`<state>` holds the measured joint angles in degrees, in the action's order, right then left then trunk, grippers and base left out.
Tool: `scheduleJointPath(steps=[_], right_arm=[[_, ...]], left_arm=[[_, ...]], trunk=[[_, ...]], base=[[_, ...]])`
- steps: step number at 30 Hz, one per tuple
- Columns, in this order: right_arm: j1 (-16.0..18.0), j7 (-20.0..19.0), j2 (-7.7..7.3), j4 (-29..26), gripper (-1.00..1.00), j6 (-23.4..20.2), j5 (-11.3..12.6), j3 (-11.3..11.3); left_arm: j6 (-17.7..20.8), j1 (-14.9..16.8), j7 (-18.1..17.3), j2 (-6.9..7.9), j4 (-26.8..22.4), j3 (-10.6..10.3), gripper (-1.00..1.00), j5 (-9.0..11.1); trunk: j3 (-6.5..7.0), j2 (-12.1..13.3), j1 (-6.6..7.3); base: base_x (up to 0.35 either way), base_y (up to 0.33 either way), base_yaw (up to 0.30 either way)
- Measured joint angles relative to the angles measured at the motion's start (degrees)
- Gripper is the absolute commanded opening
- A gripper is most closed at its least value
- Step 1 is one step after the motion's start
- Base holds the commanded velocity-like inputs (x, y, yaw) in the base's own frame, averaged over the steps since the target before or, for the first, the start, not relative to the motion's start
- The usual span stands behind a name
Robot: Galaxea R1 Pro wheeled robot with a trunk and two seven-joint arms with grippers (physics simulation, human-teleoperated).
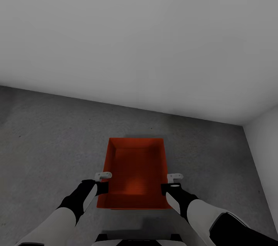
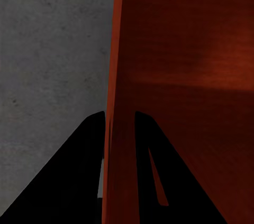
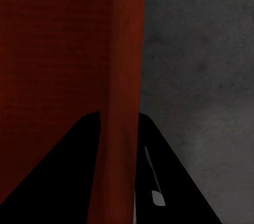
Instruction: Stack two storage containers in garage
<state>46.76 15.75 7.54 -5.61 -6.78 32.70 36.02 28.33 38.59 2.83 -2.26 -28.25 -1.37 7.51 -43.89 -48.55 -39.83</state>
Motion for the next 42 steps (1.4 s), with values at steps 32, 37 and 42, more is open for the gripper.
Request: scheduleJointPath(steps=[32, 37, 42], right_arm=[[-0.02, 0.01, 0.0, 0.0, -1.0, 0.03, -0.03, -0.05], [0.0, 0.01, 0.0, 0.01, -1.0, -0.02, -0.03, -0.01], [-0.01, 0.0, 0.0, 0.01, -1.0, -0.01, -0.03, -0.01]], left_arm=[[-0.06, 0.04, -0.01, 0.0, 0.09, -0.02, -1.0, 0.01], [-0.05, 0.02, -0.01, 0.0, 0.09, -0.01, -1.0, 0.04], [-0.05, 0.01, -0.01, 0.0, 0.09, -0.01, -1.0, 0.03]], trunk=[[-2.87, -6.41, -3.51], [-3.77, -8.41, -4.61], [-4.67, -10.42, -5.71]], base=[[0.0, 0.0, 0.0], [0.0, 0.0, 0.0], [0.0, 0.0, 0.0]])
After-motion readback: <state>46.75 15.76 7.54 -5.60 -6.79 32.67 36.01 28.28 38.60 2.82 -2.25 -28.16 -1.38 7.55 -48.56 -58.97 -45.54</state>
